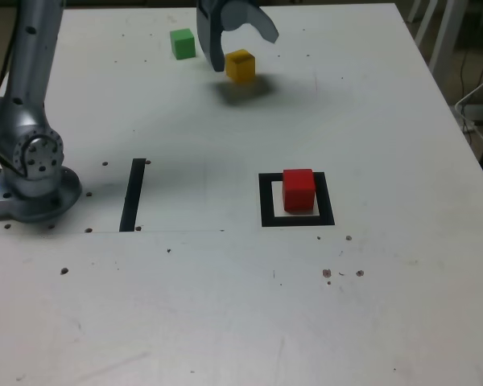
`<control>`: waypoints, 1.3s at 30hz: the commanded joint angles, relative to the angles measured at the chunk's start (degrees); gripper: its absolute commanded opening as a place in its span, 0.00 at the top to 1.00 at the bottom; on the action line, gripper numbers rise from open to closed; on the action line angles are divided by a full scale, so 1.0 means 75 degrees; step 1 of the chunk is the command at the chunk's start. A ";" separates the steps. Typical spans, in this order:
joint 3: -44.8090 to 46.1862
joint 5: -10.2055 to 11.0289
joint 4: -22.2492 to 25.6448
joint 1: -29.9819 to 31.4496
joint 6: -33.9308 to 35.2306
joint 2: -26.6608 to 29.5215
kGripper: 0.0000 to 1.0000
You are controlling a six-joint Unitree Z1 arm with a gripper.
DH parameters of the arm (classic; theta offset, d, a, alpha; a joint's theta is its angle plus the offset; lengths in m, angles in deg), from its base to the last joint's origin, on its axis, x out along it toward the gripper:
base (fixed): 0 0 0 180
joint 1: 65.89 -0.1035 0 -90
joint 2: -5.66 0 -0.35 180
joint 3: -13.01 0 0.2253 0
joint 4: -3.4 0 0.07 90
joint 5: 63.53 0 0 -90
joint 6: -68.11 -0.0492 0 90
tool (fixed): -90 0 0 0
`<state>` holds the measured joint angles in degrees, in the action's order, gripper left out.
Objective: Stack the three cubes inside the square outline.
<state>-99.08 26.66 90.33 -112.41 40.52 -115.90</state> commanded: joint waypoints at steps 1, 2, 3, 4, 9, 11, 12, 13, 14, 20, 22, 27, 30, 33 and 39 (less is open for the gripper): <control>-0.0076 -0.0048 0.0026 -0.0048 -0.0040 -0.0072 0.01; -0.0105 -0.0064 0.0032 -0.0069 -0.0054 -0.0098 0.02; -0.0137 -0.0074 0.0041 -0.0093 -0.0067 -0.0127 0.02; -0.0175 -0.0080 0.0051 -0.0121 -0.0079 -0.0159 0.02; -0.0400 -0.0084 0.0112 -0.0270 -0.0149 -0.0361 0.02; -0.0504 -0.0090 0.0142 -0.0317 -0.0177 -0.0461 0.02; -0.0559 -0.0096 0.0159 -0.0335 -0.0190 -0.0511 0.02; -0.0618 -0.0104 0.0181 -0.0349 -0.0203 -0.0562 0.02; -0.0702 -0.0121 0.0213 -0.0362 -0.0221 -0.0633 0.02; -0.1151 -0.0281 0.0399 -0.0430 -0.0361 -0.0972 0.03; -0.1286 -0.0318 0.0459 -0.0458 -0.0390 -0.1066 0.04; -0.1480 -0.0392 0.0545 -0.0501 -0.0414 -0.1240 0.07; -0.1515 -0.0466 0.0565 -0.0518 -0.0447 -0.1345 0.08; -0.1534 -0.0514 0.0582 -0.0537 -0.0475 -0.1438 0.12; -0.1599 -0.0473 0.0617 -0.0549 -0.0479 -0.1488 0.23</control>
<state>-110.74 22.93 94.72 -116.42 37.02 -126.74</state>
